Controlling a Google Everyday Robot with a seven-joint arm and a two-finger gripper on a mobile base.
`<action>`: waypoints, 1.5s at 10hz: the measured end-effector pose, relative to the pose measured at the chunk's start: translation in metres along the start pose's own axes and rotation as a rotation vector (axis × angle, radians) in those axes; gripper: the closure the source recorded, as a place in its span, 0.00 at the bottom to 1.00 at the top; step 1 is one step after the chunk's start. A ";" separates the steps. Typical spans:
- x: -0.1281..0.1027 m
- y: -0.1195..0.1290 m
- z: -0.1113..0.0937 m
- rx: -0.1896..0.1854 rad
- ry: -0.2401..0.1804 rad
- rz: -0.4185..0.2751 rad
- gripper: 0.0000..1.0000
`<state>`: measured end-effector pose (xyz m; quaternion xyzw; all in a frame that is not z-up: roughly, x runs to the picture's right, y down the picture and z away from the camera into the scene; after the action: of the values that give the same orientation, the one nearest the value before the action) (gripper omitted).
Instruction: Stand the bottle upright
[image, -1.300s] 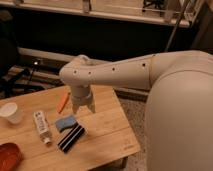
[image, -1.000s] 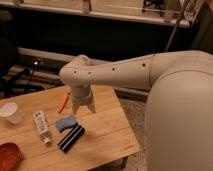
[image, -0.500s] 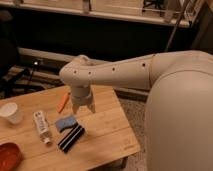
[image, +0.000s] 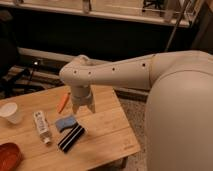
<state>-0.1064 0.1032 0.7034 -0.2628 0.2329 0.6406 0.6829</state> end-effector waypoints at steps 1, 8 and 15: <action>0.000 0.000 0.000 0.000 0.000 0.000 0.35; 0.016 0.022 0.006 -0.008 -0.001 -0.050 0.35; 0.096 0.136 0.047 -0.063 0.075 -0.352 0.35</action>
<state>-0.2356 0.2125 0.6679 -0.3445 0.1882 0.5080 0.7667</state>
